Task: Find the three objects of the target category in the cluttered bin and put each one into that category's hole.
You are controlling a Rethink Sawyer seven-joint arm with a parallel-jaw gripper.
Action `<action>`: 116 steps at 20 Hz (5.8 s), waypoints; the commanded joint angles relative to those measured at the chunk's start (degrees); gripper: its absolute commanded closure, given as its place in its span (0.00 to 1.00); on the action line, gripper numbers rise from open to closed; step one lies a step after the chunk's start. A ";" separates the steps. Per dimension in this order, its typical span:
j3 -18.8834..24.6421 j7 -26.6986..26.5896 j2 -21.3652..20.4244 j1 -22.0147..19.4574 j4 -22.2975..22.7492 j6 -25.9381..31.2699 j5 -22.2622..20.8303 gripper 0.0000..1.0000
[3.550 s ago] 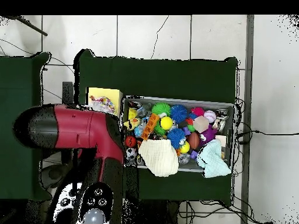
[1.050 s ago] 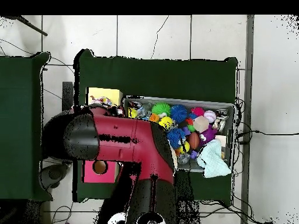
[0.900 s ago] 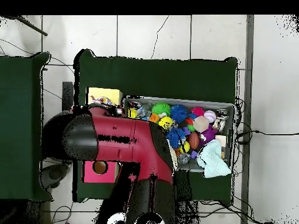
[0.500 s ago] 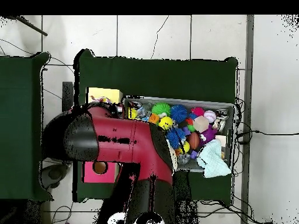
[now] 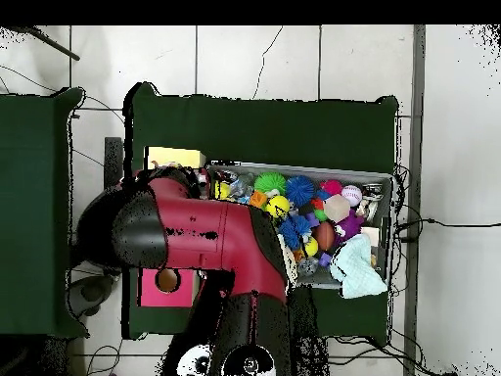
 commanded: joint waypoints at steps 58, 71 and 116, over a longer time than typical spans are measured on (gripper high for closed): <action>0.68 10.19 13.41 5.58 11.11 -21.67 -2.32 1.00; 1.98 11.01 12.93 5.93 9.78 -19.19 0.57 1.00; 7.00 4.68 13.63 -1.00 6.50 -19.83 0.20 1.00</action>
